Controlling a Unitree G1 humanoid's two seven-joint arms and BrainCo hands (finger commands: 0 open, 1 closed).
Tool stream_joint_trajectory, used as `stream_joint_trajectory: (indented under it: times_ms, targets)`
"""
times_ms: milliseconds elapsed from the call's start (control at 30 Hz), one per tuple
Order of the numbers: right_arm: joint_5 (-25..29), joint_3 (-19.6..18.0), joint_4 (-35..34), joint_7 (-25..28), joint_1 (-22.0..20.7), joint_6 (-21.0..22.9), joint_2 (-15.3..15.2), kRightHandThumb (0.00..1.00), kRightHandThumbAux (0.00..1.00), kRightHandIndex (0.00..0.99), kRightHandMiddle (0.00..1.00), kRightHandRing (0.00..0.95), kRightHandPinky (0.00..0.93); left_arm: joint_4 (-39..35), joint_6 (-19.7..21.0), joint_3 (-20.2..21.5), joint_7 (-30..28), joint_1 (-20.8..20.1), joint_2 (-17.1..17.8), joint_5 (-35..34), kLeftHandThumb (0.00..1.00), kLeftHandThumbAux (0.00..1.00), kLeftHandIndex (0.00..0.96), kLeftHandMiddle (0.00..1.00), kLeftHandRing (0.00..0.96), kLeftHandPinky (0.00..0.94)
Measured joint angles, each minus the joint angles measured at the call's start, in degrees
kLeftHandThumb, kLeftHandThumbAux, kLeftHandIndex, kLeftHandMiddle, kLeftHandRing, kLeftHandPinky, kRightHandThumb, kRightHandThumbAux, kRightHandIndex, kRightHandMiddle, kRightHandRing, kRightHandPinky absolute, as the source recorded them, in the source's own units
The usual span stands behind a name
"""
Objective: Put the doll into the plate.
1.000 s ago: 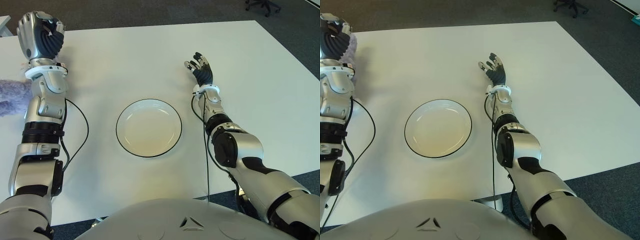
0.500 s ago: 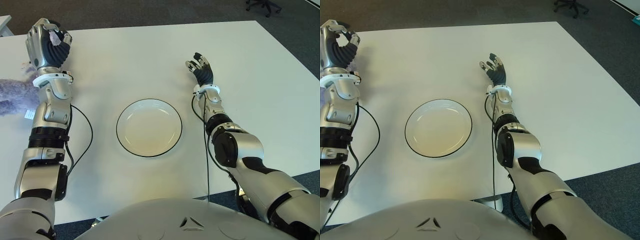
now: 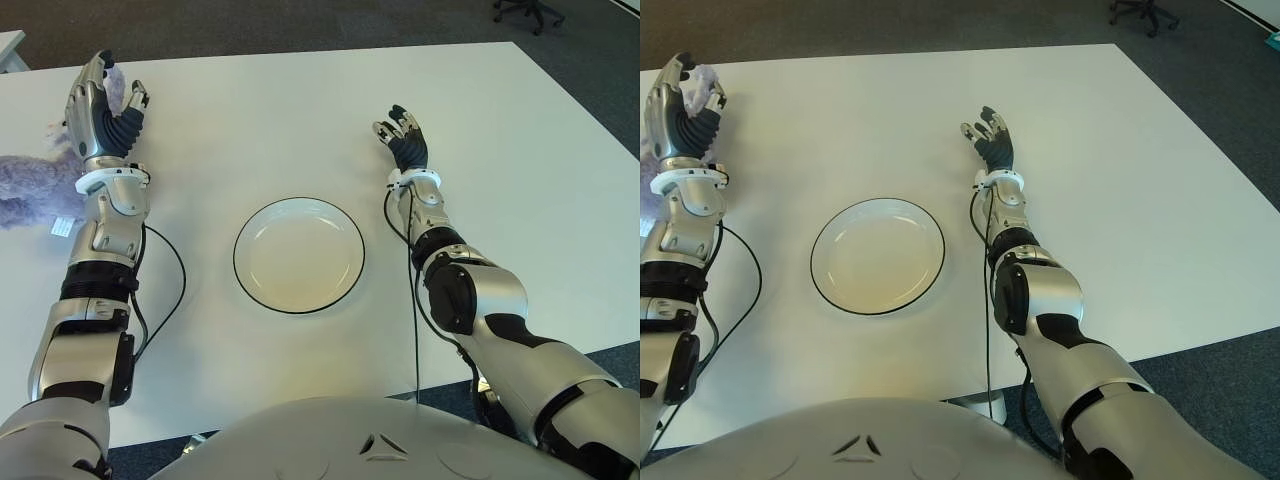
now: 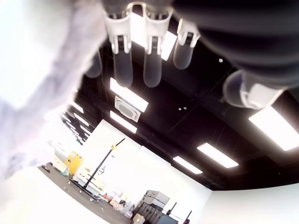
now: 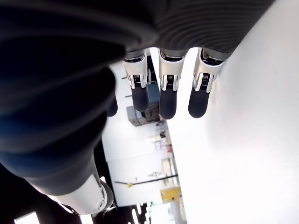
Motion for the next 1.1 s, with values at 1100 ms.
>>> stream_joint_trajectory:
  times_ms: [1100]
  targets:
    - [-0.9, 1.4, 0.2, -0.5, -0.1, 0.4, -0.9, 0.335, 0.828, 0.123, 0.110, 0.117, 0.144, 7.2, -5.0, -0.8, 6.0, 2.7, -2.6, -0.5, 0.468, 0.286, 0.061, 0.071, 0.061, 0.058]
